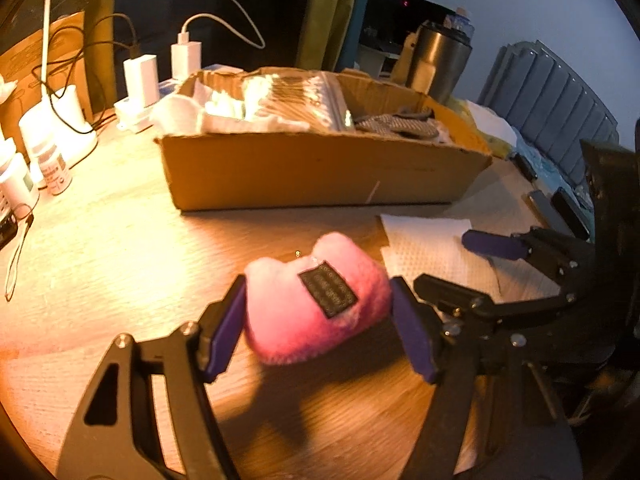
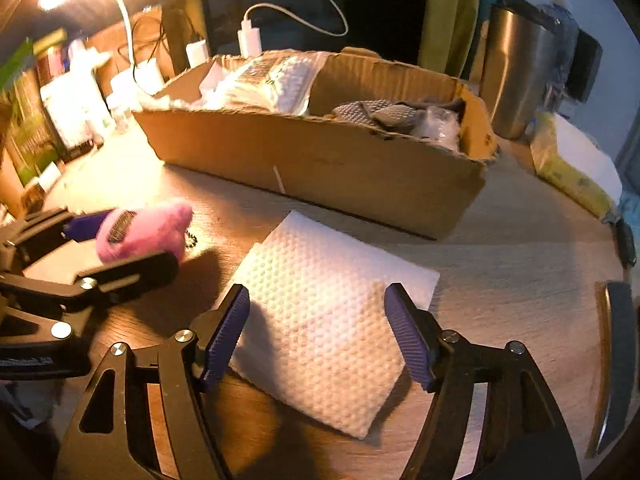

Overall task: Organize soft objects
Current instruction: 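Grasp the pink fluffy item with the left tool while the right tool pinches the white cloth, then carry the pink item into the box and open the left tool while the right tool lifts the cloth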

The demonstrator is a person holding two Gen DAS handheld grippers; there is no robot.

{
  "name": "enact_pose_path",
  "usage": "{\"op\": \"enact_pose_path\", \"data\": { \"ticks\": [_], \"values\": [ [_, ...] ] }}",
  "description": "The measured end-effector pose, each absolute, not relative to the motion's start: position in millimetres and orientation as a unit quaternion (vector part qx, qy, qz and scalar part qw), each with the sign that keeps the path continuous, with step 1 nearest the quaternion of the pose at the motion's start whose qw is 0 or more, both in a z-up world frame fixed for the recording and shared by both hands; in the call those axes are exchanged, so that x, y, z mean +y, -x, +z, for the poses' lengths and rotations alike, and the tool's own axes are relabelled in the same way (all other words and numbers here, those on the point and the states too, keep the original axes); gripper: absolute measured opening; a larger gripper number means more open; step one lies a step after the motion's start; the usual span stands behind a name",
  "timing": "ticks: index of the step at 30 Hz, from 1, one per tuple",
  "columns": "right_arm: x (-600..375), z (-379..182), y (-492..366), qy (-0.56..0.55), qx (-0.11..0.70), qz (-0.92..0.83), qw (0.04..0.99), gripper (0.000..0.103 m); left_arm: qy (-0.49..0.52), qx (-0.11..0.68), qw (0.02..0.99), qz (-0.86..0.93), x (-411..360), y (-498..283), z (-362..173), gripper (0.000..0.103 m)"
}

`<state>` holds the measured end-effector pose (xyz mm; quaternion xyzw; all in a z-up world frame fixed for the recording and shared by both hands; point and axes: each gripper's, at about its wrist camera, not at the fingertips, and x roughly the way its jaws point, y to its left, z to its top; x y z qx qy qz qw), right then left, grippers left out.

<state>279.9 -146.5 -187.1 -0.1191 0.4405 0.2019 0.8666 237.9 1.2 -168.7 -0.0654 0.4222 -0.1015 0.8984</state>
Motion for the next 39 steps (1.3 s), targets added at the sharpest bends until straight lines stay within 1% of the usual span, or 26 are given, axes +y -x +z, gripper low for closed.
{"op": "enact_pose_path", "data": {
  "ticks": [12, 13, 14, 15, 16, 18, 19, 20, 21, 22, 24, 39],
  "values": [
    [-142, -188, -280, 0.119, 0.436, 0.191, 0.872, 0.075, 0.072, 0.415, 0.903, -0.081, 14, -233, -167, 0.07],
    [-142, -189, -279, 0.118, 0.433, 0.19, 0.873, 0.075, 0.071, 0.415, 0.903, -0.08, 14, -233, -166, 0.07],
    [-142, -189, -278, 0.119, 0.431, 0.192, 0.874, 0.072, 0.07, 0.415, 0.904, -0.08, 14, -232, -166, 0.07],
    [-142, -188, -276, 0.12, 0.429, 0.197, 0.873, 0.066, 0.069, 0.414, 0.904, -0.08, 14, -232, -165, 0.07],
    [-141, -188, -274, 0.121, 0.427, 0.203, 0.873, 0.063, 0.068, 0.413, 0.905, -0.079, 14, -231, -164, 0.07],
    [-140, -187, -271, 0.123, 0.424, 0.215, 0.871, 0.047, 0.066, 0.411, 0.906, -0.079, 14, -231, -162, 0.07],
    [-139, -187, -270, 0.122, 0.423, 0.221, 0.87, 0.042, 0.065, 0.41, 0.906, -0.079, 13, -230, -161, 0.07],
    [-140, -186, -269, 0.119, 0.423, 0.225, 0.87, 0.033, 0.064, 0.408, 0.907, -0.08, 13, -229, -159, 0.07],
    [-140, -186, -269, 0.116, 0.423, 0.229, 0.869, 0.021, 0.064, 0.407, 0.908, -0.08, 12, -229, -158, 0.07],
    [-142, -185, -268, 0.109, 0.425, 0.235, 0.867, 0.015, 0.063, 0.406, 0.908, -0.08, 11, -229, -157, 0.07],
    [-146, -185, -268, 0.1, 0.428, 0.242, 0.865, 0.01, 0.062, 0.404, 0.909, -0.081, 10, -229, -154, 0.07],
    [-195, -141, -263, 0.057, 0.372, 0.235, 0.896, 0.009, 0.043, 0.378, 0.92, -0.092, -14, -234, -124, 0.07]
  ]
}}
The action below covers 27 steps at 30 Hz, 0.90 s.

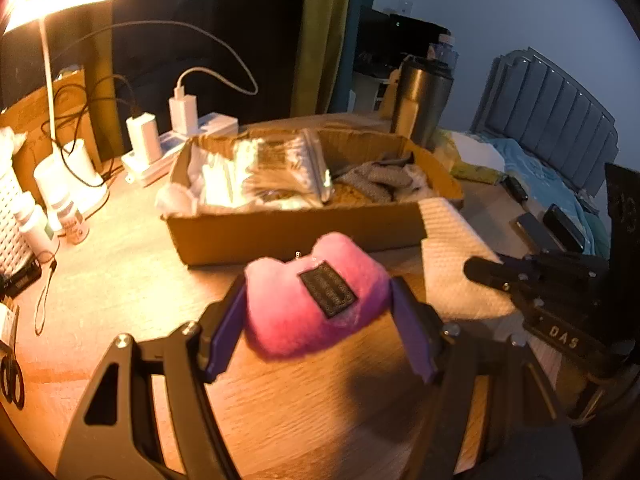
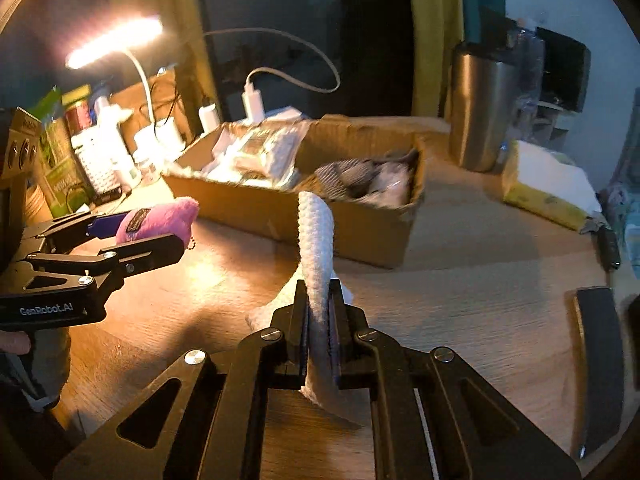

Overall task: Organize soft objects
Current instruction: 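Carry the pink item into the box and open the left tool while the right tool lifts the cloth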

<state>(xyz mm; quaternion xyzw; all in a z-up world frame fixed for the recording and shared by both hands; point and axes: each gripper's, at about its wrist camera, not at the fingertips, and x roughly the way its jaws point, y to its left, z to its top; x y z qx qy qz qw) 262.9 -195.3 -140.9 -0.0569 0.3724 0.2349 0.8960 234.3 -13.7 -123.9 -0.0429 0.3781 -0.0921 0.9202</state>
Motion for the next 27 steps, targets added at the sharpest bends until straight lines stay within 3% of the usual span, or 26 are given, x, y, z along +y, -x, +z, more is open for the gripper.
{"op": "enact_pose_path", "data": {
  "ticks": [27],
  "values": [
    [-263, -107, -285, 0.004, 0.31, 0.215, 0.926, 0.009, 0.006, 0.35, 0.933, -0.079, -51, -278, -90, 0.07]
  ]
}}
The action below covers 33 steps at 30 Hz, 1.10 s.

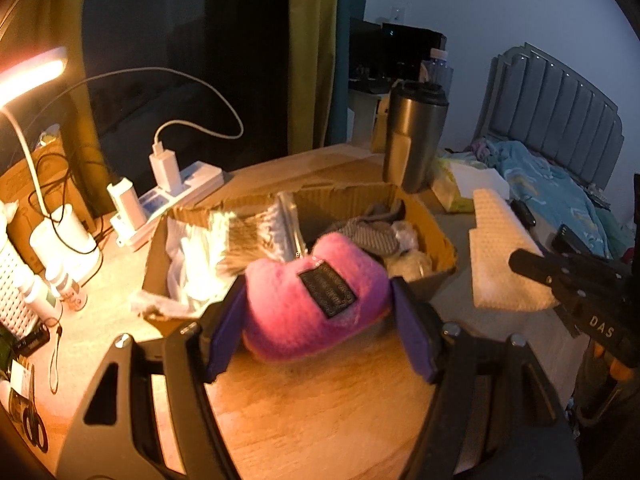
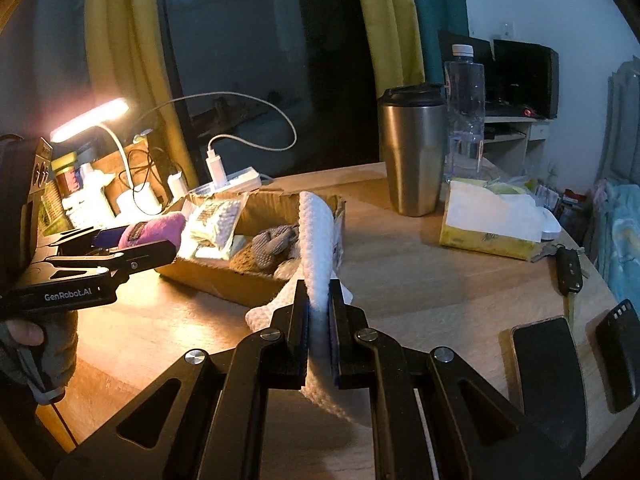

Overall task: Organize soft objects
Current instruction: 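Carry the pink item into the box and open the left tool while the right tool lifts the cloth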

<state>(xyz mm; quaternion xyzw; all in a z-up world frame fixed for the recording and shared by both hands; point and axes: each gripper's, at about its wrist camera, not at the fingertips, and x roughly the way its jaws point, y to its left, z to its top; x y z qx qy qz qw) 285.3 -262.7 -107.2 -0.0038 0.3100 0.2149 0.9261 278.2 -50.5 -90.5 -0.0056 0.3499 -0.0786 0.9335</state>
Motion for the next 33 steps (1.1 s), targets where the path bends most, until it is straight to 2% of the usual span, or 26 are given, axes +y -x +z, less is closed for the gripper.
{"op": "enact_pose_path", "data": {
  "ticks": [14, 26, 33],
  "values": [
    [-281, -103, -315, -0.022, 0.299, 0.215, 0.929, 0.009, -0.007, 0.354, 0.931, -0.087, -80, -320, -93, 0.07],
    [-291, -114, -332, -0.031, 0.312, 0.21, 0.926, 0.009, -0.002, 0.394, 0.913, -0.102, -96, -344, -119, 0.07],
    [-288, -117, -336, -0.029, 0.318, 0.211, 0.924, 0.009, -0.004, 0.413, 0.904, -0.108, -98, -347, -127, 0.075]
  ]
}}
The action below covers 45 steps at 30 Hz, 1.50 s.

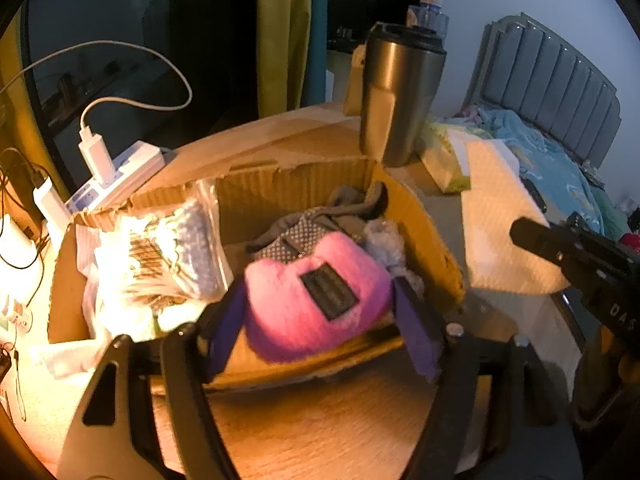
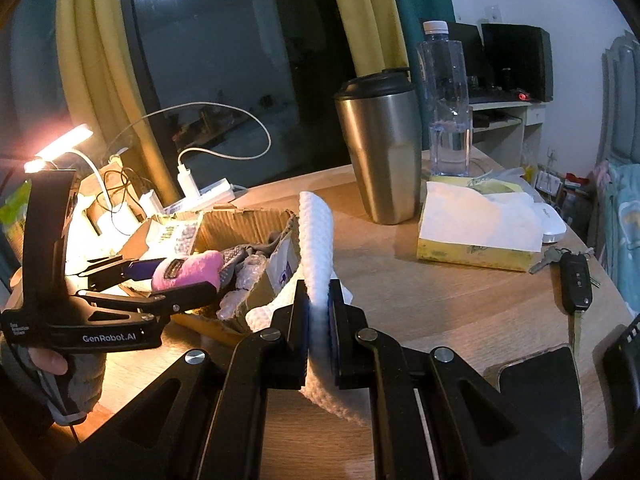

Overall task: Organize soft objects
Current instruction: 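Carry the pink item into the box and open the left tool while the right tool lifts the cloth, then carry the white cloth into the box with the right tool and release it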

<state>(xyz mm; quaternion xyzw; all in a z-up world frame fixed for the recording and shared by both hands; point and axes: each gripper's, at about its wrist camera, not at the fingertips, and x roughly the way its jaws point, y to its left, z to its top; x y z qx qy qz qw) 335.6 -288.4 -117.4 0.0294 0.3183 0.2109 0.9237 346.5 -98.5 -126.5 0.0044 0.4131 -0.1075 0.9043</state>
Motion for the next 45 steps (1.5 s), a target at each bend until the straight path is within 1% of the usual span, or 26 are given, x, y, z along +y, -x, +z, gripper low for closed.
{"op": "enact_pose_path", "data": {
  "ticks": [2, 5, 15, 25, 34, 45],
  "values": [
    [-286, -116, -335, -0.028, 0.318, 0.211, 0.924, 0.009, -0.004, 0.413, 0.904, -0.105, -97, -345, -127, 0.08],
    [-284, -113, -334, -0.024, 0.316, 0.21, 0.925, 0.009, 0.005, 0.41, 0.905, -0.108, -93, -342, -124, 0.082],
    [-267, -96, -323, -0.009, 0.306, 0.207, 0.929, 0.009, 0.02, 0.391, 0.913, -0.114, -77, -326, -110, 0.083],
    [-230, -80, -314, 0.015, 0.293, 0.218, 0.931, 0.009, 0.039, 0.367, 0.924, -0.1, -37, -306, -96, 0.083],
    [-186, -68, -314, 0.045, 0.29, 0.231, 0.928, 0.009, 0.069, 0.36, 0.927, -0.08, 10, -293, -99, 0.082],
    [-127, -68, -324, 0.084, 0.291, 0.262, 0.916, 0.009, 0.1, 0.352, 0.929, -0.048, 62, -279, -107, 0.082]
  ]
}}
